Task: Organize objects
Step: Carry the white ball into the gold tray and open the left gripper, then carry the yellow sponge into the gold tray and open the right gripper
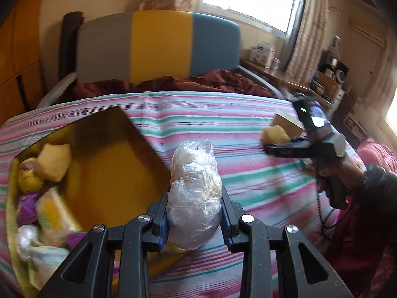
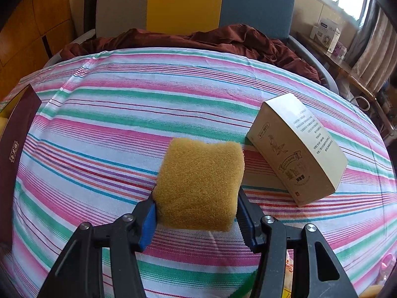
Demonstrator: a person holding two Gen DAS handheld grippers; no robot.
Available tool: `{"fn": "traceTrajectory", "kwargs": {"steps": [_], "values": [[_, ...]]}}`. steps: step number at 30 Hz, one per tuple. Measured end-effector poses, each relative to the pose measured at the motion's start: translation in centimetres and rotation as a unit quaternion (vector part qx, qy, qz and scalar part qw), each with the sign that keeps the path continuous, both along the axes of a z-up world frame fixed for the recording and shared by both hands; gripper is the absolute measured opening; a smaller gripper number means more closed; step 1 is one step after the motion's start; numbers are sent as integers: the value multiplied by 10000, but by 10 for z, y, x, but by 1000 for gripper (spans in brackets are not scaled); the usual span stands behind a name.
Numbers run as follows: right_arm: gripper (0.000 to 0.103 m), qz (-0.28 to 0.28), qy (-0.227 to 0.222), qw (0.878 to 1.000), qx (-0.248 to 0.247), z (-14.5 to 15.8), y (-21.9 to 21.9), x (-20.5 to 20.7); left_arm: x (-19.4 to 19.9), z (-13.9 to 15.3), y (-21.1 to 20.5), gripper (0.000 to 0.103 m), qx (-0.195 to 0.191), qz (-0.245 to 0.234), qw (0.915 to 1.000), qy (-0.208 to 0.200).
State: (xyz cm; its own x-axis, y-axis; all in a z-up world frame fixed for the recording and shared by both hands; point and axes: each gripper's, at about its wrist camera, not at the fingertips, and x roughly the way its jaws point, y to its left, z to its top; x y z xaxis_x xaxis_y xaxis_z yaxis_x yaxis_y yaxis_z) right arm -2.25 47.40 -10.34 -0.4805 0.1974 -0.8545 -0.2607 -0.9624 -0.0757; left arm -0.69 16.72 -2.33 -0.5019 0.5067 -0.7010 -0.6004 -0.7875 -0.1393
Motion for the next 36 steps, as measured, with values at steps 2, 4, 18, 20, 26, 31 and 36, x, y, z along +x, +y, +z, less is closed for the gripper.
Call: {"fn": "traceTrajectory", "kwargs": {"steps": [2, 4, 18, 20, 26, 31, 36], "values": [[56, -8, -4, 10000, -1, 0, 0, 0, -16, 1, -23, 33, 50, 360, 9993, -127], [56, -9, -11, 10000, 16, 0, -1, 0, -29, 0, -44, 33, 139, 673, 9972, -309], [57, -3, -31, 10000, 77, 0, -2, -1, -111, -35, -92, 34, -79, 1784, 9763, -1226], [57, -2, -31, 10000, 73, 0, -2, -1, -119, -40, -92, 35, -272, 1821, 9750, -1240], [59, -1, -31, 10000, 74, 0, -2, -1, -133, -57, -93, 40, -445, 1916, 9685, -1527], [59, -19, -30, 10000, 62, -1, -1, -1, -129, -55, -95, 43, -427, 1890, 9697, -1490], [59, -20, -31, 10000, 69, -1, -2, 0, -118, -47, -101, 43, -395, 2034, 9699, -1282]]}}
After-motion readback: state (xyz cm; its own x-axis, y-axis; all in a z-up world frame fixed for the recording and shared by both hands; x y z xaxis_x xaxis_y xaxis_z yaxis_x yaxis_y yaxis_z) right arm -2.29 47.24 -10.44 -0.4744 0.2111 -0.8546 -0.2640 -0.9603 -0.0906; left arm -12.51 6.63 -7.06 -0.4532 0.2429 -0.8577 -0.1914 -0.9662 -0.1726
